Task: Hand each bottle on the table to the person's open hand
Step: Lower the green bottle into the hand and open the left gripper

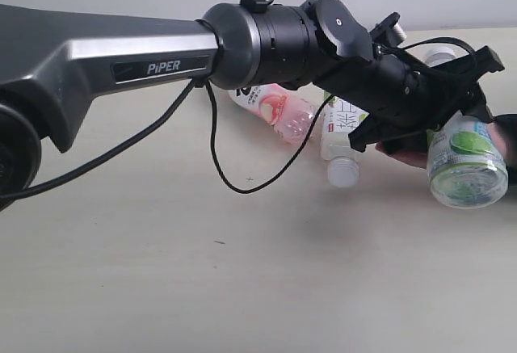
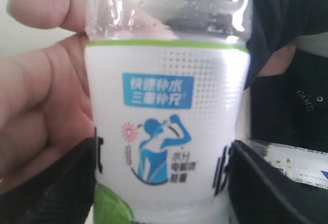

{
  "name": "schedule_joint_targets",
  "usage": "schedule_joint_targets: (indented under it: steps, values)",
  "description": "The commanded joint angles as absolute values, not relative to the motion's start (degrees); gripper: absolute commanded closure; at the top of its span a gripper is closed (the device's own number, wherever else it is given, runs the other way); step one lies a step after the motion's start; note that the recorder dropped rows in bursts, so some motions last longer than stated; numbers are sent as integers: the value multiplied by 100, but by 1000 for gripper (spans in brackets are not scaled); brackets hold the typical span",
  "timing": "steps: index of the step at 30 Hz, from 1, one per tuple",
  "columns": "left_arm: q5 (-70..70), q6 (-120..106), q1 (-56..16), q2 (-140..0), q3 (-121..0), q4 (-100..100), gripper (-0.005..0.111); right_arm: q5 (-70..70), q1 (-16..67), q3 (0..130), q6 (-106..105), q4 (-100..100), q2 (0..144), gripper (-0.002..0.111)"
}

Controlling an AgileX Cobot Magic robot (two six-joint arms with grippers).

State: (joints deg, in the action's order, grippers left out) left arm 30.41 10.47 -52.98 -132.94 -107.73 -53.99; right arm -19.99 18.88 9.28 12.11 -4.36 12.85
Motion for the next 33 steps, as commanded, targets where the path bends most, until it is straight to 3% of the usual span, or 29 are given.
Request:
schedule_joint_targets:
  steps: [1, 4, 7, 33]
  values:
    - [2917, 1071, -5322, -13287, -10796, -5267, 30, -1918, 1869, 898, 1213, -443, 1268, 108]
    - [2902, 1071, -5322, -13287, -10796, -5224, 17, -1918, 1869, 898, 1213, -443, 1268, 108]
    - [2913, 1071, -5312, -13287, -10796, -5224, 10, -1918, 1869, 898, 1213, -443, 1268, 108]
    - [4036, 747, -4867, -12826, -10796, -4336, 11, -1918, 1869, 898, 1213, -443, 1268, 108]
